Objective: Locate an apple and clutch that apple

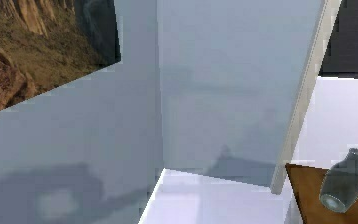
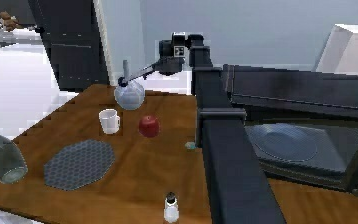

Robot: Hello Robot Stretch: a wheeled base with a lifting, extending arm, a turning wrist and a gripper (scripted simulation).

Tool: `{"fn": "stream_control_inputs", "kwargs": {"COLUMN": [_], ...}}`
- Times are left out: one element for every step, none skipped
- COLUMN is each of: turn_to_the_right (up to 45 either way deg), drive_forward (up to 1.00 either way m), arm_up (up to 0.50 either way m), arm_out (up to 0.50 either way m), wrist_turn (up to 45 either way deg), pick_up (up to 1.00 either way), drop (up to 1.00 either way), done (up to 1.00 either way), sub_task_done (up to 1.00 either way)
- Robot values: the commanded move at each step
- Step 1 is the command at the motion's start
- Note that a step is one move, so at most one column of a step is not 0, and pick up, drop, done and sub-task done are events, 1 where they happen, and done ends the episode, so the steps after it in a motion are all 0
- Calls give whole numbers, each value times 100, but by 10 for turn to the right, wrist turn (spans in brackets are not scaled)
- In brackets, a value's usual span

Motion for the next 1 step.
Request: {"fn": "stream_control_inputs", "kwargs": {"turn_to_the_right": [0], "drive_forward": [0], "arm_up": [0], "arm_out": [0], "wrist_turn": [120], "pick_up": [0], "drop": [0], "done": [0], "sub_task_done": [0]}}
